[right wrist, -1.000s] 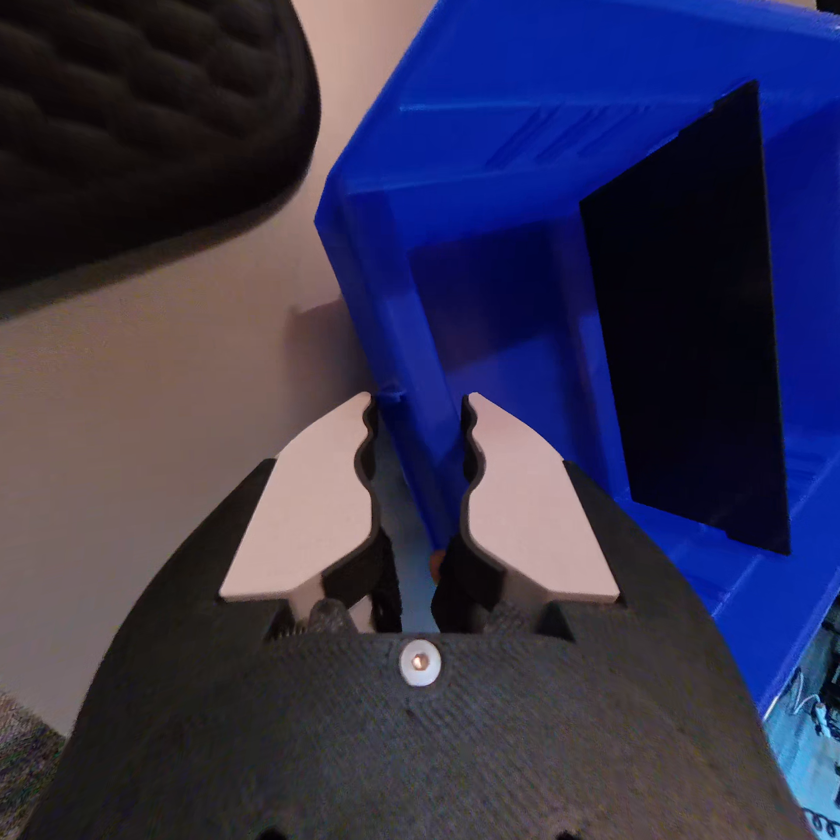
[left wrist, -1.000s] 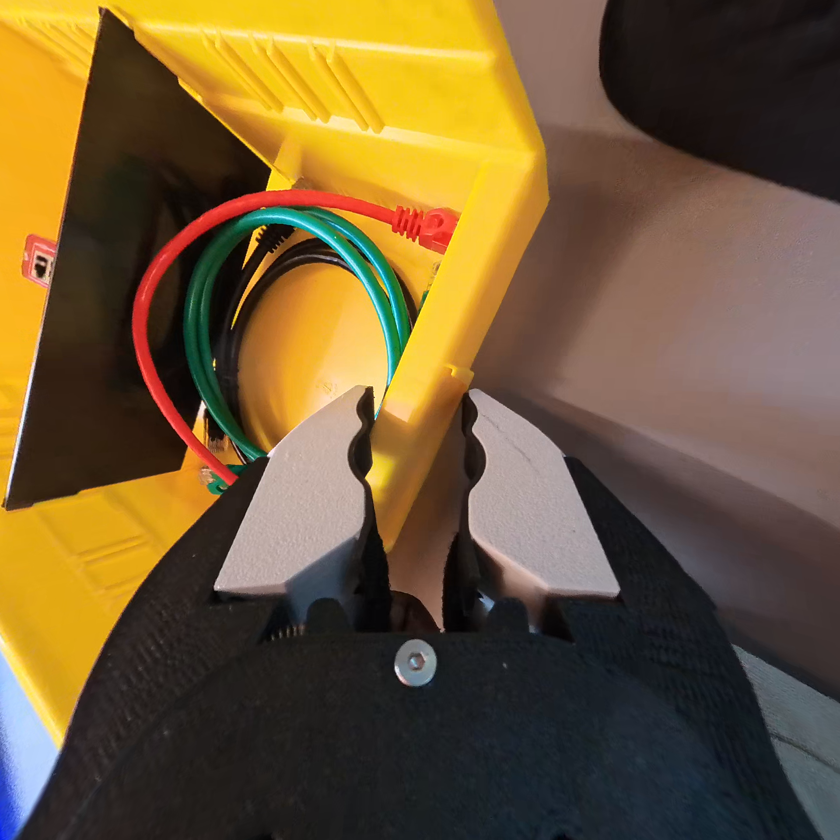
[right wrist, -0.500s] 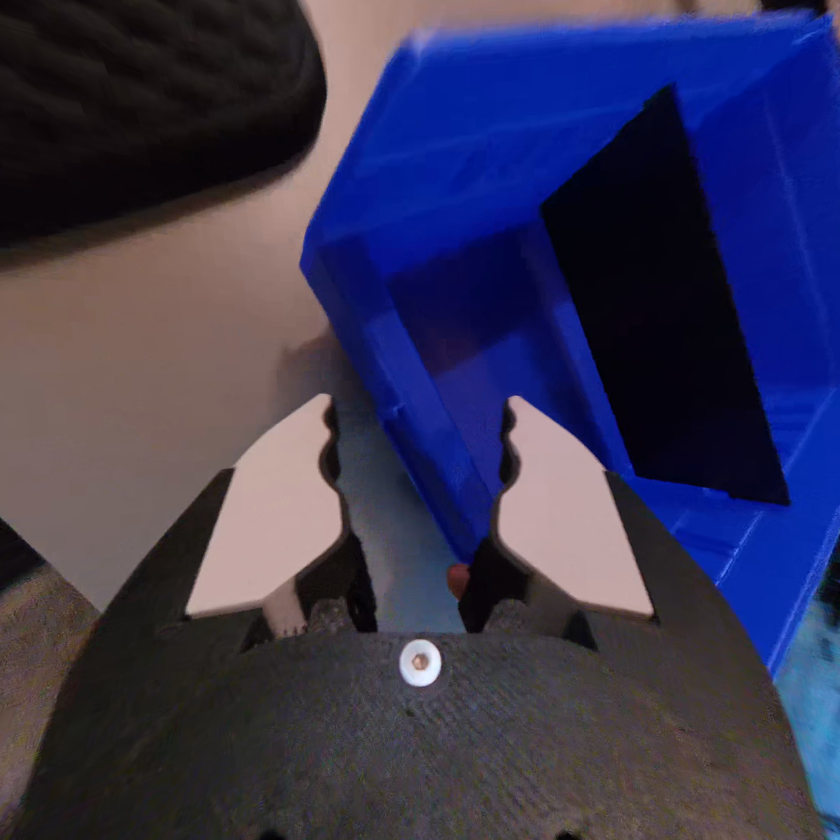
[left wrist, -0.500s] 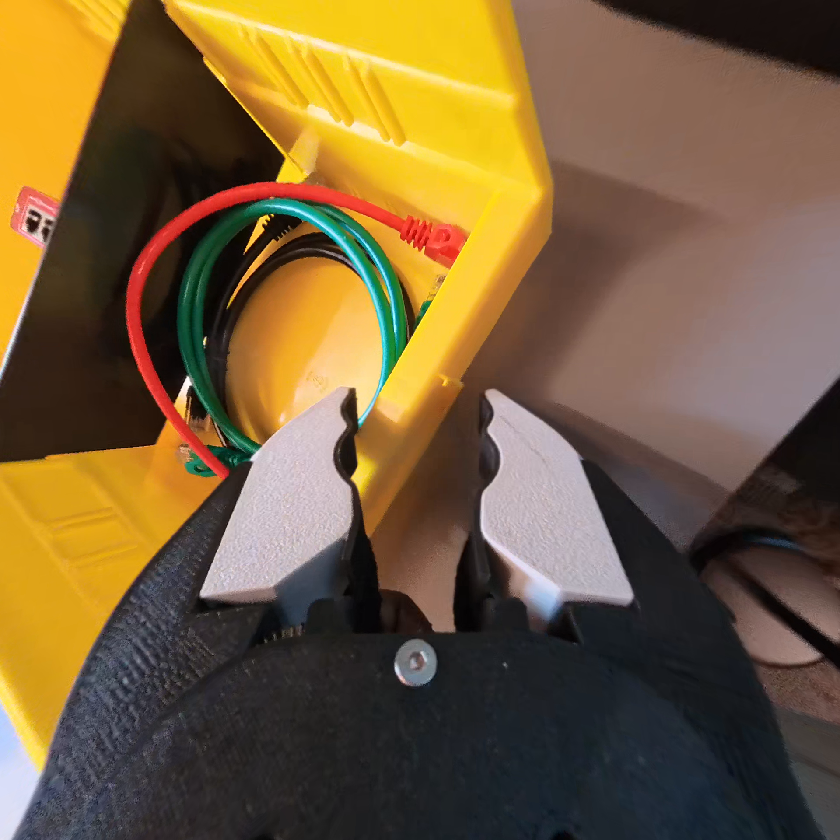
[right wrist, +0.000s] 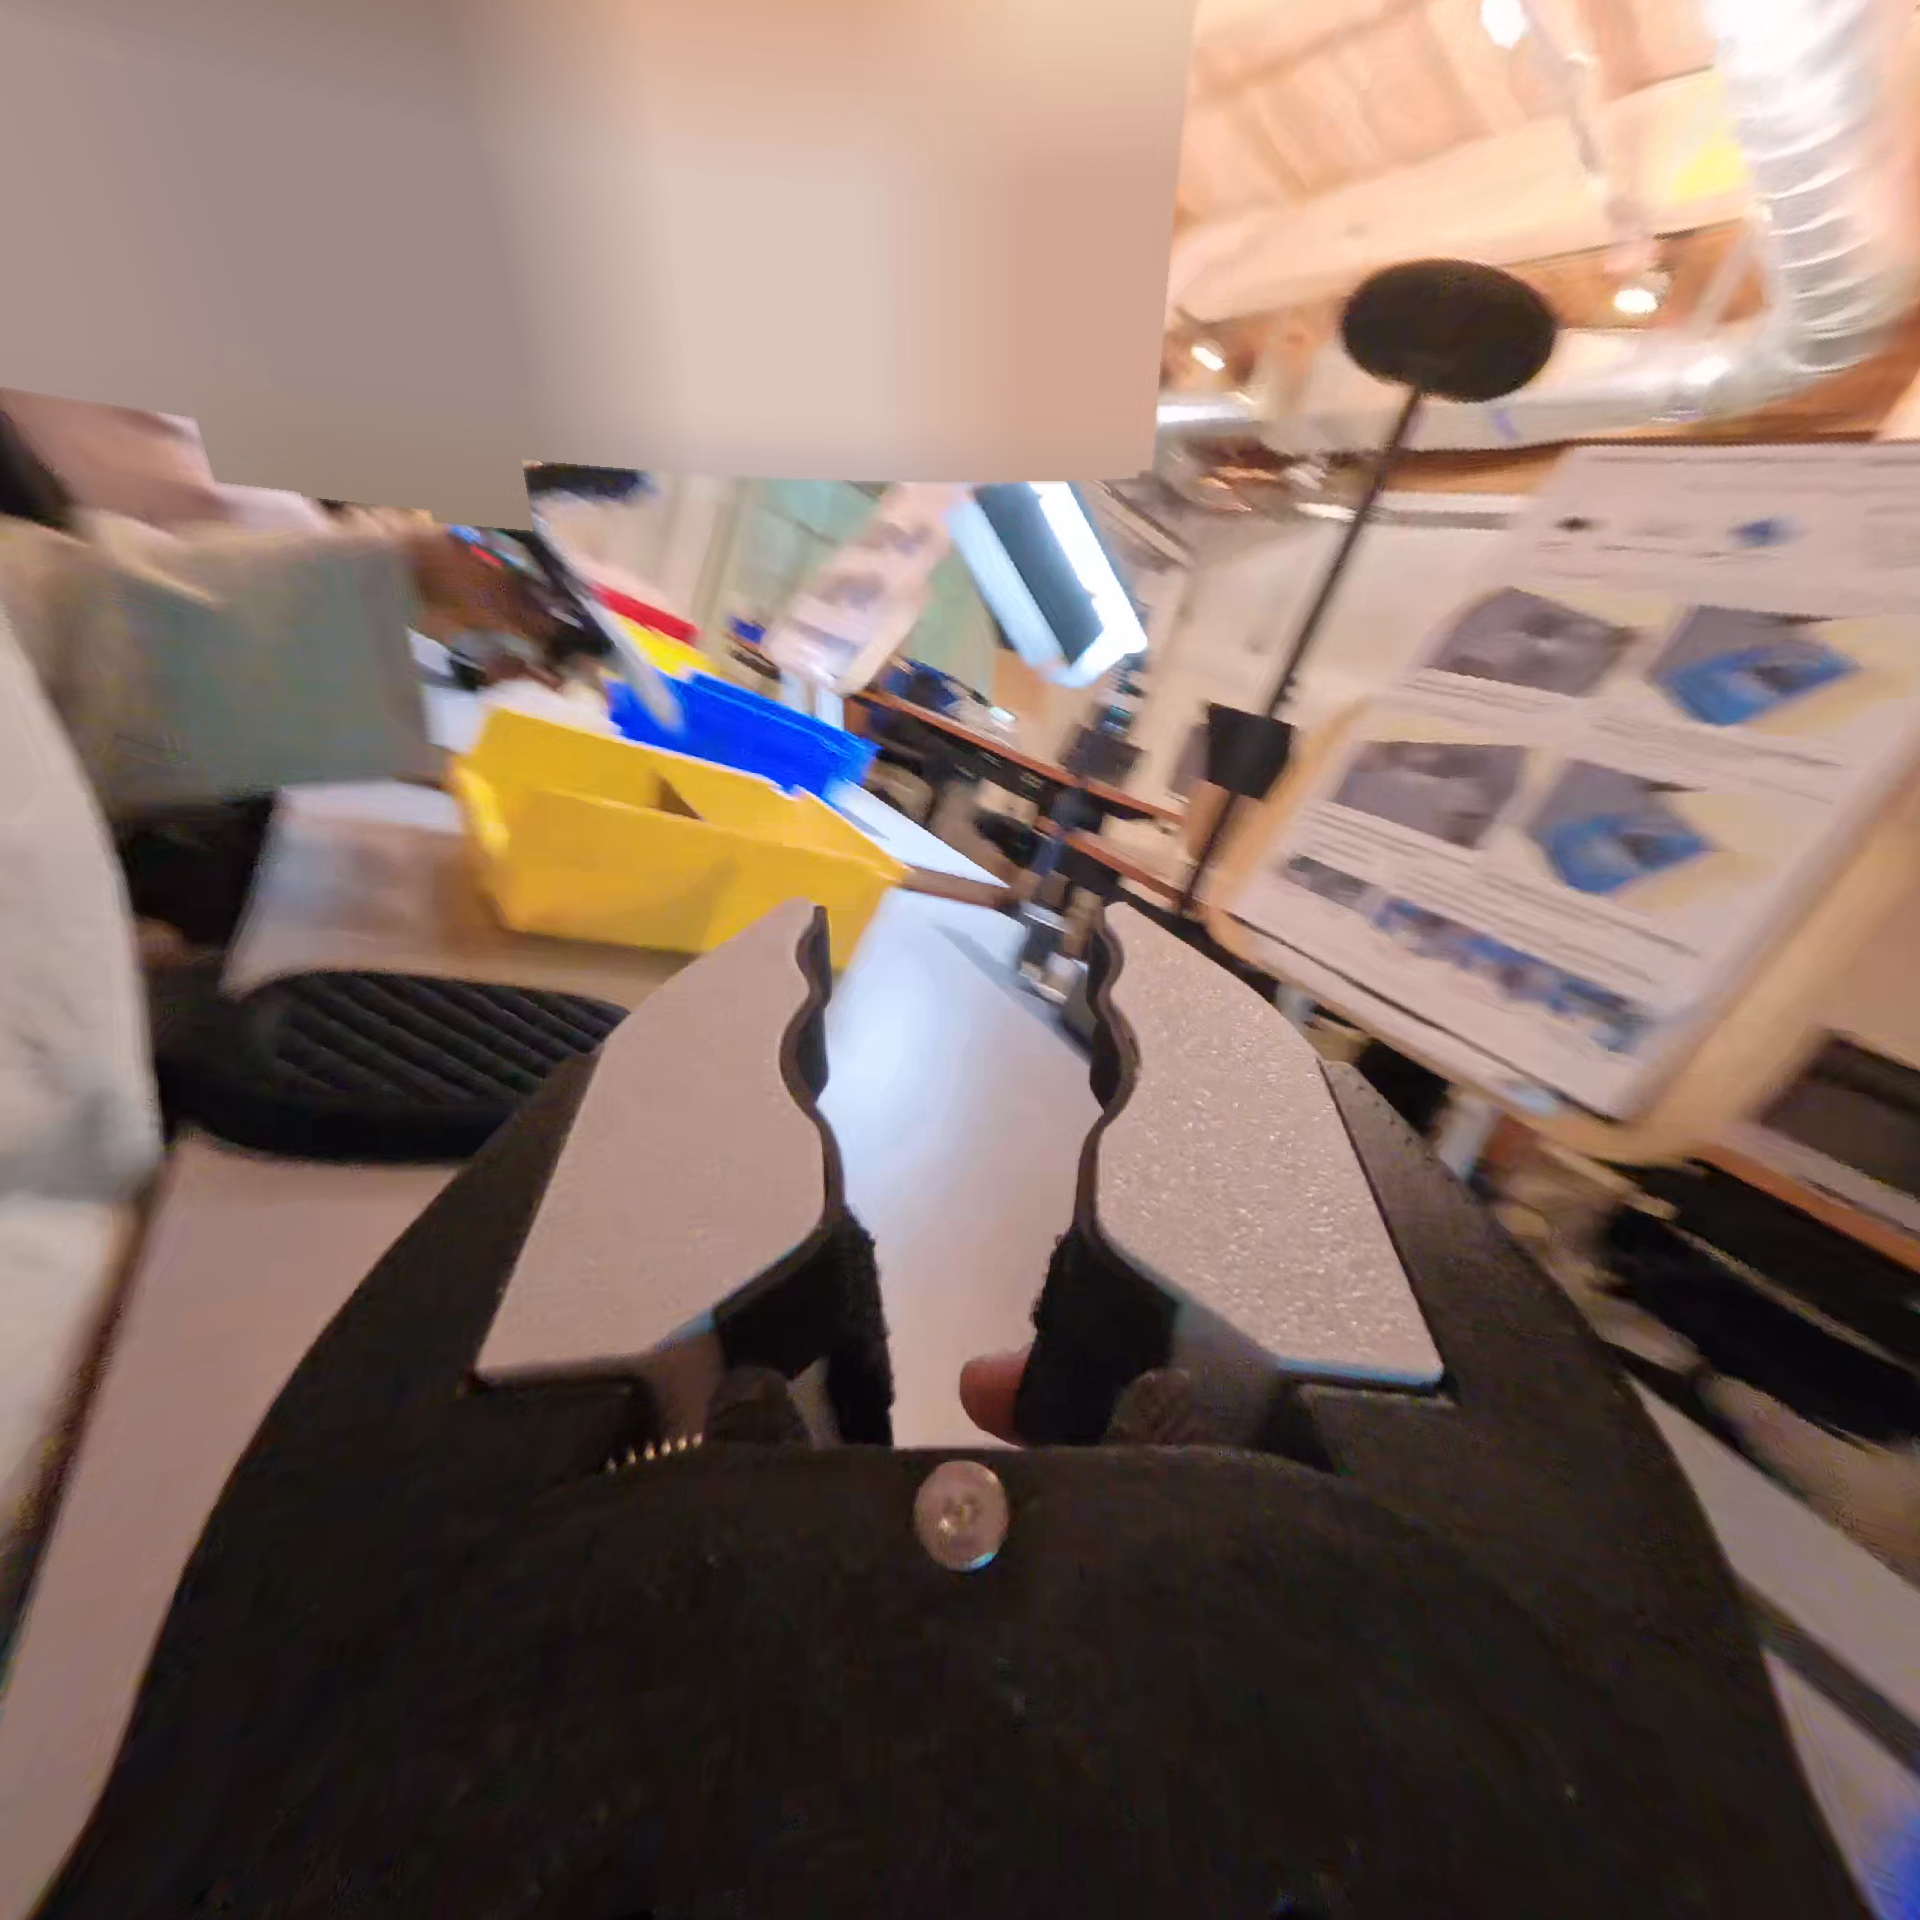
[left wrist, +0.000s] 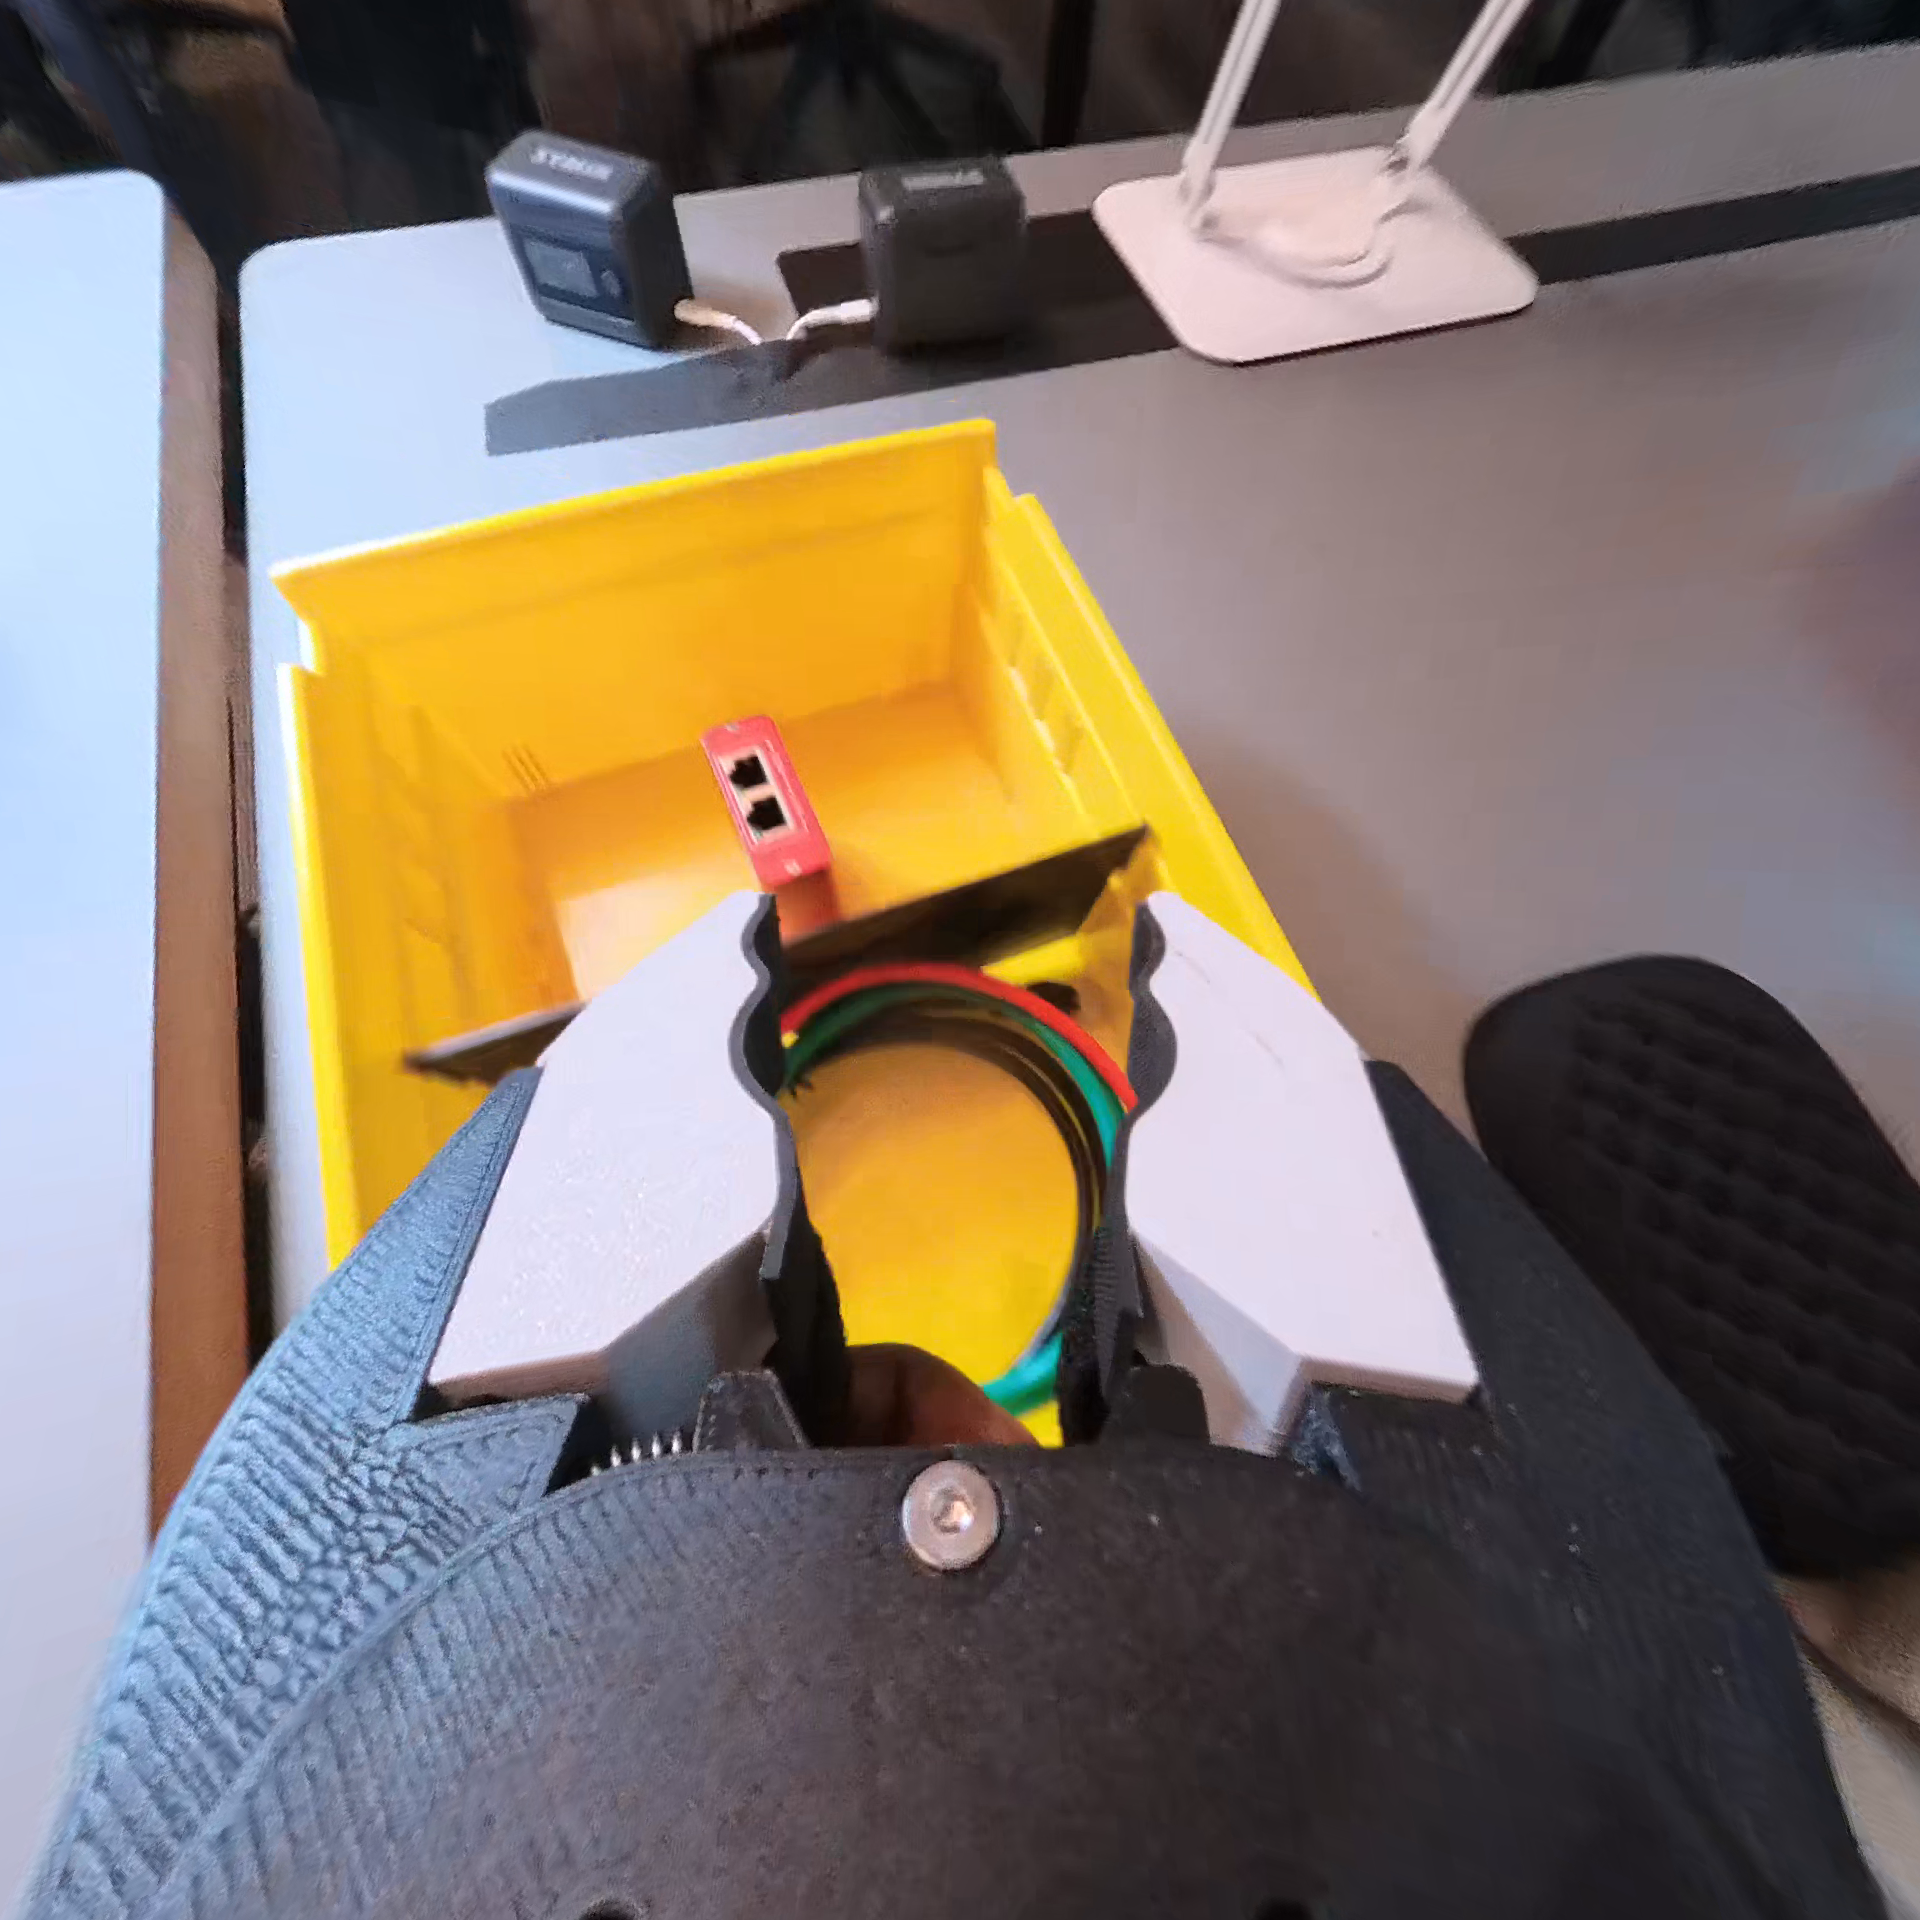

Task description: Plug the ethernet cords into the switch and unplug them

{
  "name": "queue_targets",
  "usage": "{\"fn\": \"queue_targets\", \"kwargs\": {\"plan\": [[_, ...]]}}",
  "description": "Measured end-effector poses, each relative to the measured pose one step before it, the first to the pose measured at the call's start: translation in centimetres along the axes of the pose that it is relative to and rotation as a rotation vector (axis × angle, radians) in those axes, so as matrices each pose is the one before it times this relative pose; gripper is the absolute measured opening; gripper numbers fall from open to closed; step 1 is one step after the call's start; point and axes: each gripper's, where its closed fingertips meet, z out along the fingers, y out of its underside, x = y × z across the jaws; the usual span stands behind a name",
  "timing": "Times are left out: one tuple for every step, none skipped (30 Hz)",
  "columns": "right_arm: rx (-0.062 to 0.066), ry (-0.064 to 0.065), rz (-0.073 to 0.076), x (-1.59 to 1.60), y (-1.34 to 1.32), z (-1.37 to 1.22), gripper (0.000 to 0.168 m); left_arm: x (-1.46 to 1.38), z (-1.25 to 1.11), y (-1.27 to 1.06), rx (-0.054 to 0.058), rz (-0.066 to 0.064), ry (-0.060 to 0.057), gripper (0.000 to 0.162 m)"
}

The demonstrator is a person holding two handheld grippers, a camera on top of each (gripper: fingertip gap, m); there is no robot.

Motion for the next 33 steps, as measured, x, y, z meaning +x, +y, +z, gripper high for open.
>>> {"fn": "queue_targets", "kwargs": {"plan": [[0.0308,-0.0511,0.0514,-1.172,0.610,1.231,0.049,-0.712,1.202,-0.673,-0.0418,0.0027,-0.0111,0.063],[0.0021,-0.0368,0.0394,-0.904,0.967,1.026,0.050,-1.204,1.214,-0.410,-0.0577,0.0125,-0.0402,0.062],[-0.0163,-0.0230,0.0212,-0.649,1.144,0.782,0.051,-1.205,1.252,-0.292,-0.0595,0.0070,-0.0410,0.062],[-0.0333,-0.0154,0.0042,-0.486,1.233,0.531,0.051,-0.633,1.267,-0.286,-0.0543,-0.0034,-0.0065,0.062],[-0.0464,-0.0068,-0.0054,-0.291,1.238,0.274,0.051,-0.192,1.213,-0.151,-0.0571,-0.0056,0.0185,0.062],[-0.0465,0.0023,-0.0093,-0.087,1.087,0.103,0.051,-0.044,1.127,-0.128,-0.0510,-0.0060,0.0215,0.062],[-0.0344,0.0064,-0.0070,0.043,0.834,0.008,0.051,-0.206,1.055,0.035,-0.0529,0.0023,0.0034,0.061],[-0.0129,0.0043,0.0000,0.081,0.475,-0.055,0.051,-0.553,0.999,0.350,-0.0668,0.0191,-0.0219,0.061],[0.0068,0.0015,0.0085,0.117,0.163,-0.094,0.051,-0.573,0.945,0.424,-0.0638,0.0239,-0.0281,0.062],[0.0214,0.0022,0.0165,0.183,-0.073,-0.168,0.051,-0.207,0.875,0.405,-0.0524,0.0139,-0.0032,0.065],[0.0327,0.0024,0.0221,0.196,-0.273,-0.201,0.051,-0.041,0.786,0.353,-0.0432,0.0014,0.0100,0.066],[0.0370,0.0014,0.0247,0.166,-0.356,-0.198,0.050,-0.113,0.674,0.227,-0.0276,-0.0081,0.0066,0.066],[0.0338,-0.0015,0.0237,0.101,-0.299,-0.184,0.049,-0.174,0.566,0.128,-0.0178,-0.0106,0.0016,0.066],[0.0233,-0.0029,0.0196,0.067,-0.156,-0.134,0.048,-0.117,0.469,0.115,-0.0133,-0.0088,0.0027,0.062],[0.0070,-0.0012,0.0120,0.089,0.073,-0.090,0.048,0.063,0.368,0.131,-0.0104,0.0002,0.0099,0.054],[-0.0071,0.0037,0.0030,0.131,0.246,-0.058,0.048,0.346,0.225,0.107,-0.0054,0.0117,0.0221,0.040],[-0.0143,0.0066,-0.0033,0.142,0.324,-0.023,0.048,0.150,-0.001,-0.087,0.0093,0.0152,0.0016,0.031],[-0.0155,0.0040,-0.0052,0.075,0.327,0.008,0.049,-0.117,-0.201,-0.100,0.0126,0.0169,-0.0203,0.027],[-0.0091,-0.0017,-0.0044,-0.041,0.212,0.042,0.049,-0.157,-0.457,-0.262,0.0264,0.0136,-0.0244,0.026],[-0.0002,-0.0053,-0.0015,-0.088,0.061,0.064,0.049,-0.002,-0.744,-0.452,0.0378,0.0038,-0.0126,0.026],[0.0025,-0.0046,0.0017,-0.068,0.010,0.077,0.048,0.090,-0.999,-0.544,0.0393,0.0051,-0.0092,0.026],[-0.0009,-0.0048,0.0026,-0.061,0.065,0.089,0.048,0.046,-1.228,-0.628,0.0385,0.0140,-0.0215,0.026],[-0.0042,-0.0061,0.0016,-0.079,0.099,0.088,0.048,0.094,-1.383,-0.740,0.0377,0.0256,-0.0290,0.026],[-0.0052,-0.0068,-0.0002,-0.101,0.098,0.093,0.048,0.338,-1.513,-0.888,0.0385,0.0331,-0.0220,0.026],[-0.0046,-0.0064,-0.0015,-0.106,0.069,0.054,0.048,0.686,-1.572,-1.094,0.0434,0.0410,-0.0114,0.026],[-0.0023,-0.0044,-0.0008,-0.075,0.044,0.036,0.047,1.107,-1.575,-1.264,0.0463,0.0494,0.0026,0.026],[-0.0009,-0.0017,0.0010,-0.035,0.032,0.005,0.046,1.552,-1.431,-1.375,0.0417,0.0545,0.0196,0.026],[-0.0002,0.0008,0.0020,0.013,0.018,0.006,0.046,1.940,-1.127,-1.451,0.0394,0.0580,0.0334,0.026],[0.0003,0.0013,0.0018,0.016,0.009,0.002,0.046,2.297,-0.708,-1.454,0.0322,0.0649,0.0484,0.026],[0.0000,0.0000,0.0000,-0.008,0.008,-0.009,0.045,2.518,-0.260,-1.353,0.0207,0.0708,0.0586,0.026],[-0.0018,0.0004,-0.0013,-0.015,0.043,0.017,0.045,2.556,0.183,-1.256,0.0088,0.0700,0.0633,0.026],[-0.0038,0.0006,-0.0008,-0.012,0.073,0.024,0.045,2.499,0.570,-1.140,-0.0017,0.0678,0.0662,0.026],[-0.0050,-0.0005,0.0001,-0.019,0.085,0.046,0.044,2.254,0.924,-1.132,-0.0052,0.0677,0.0576,0.026]]}}
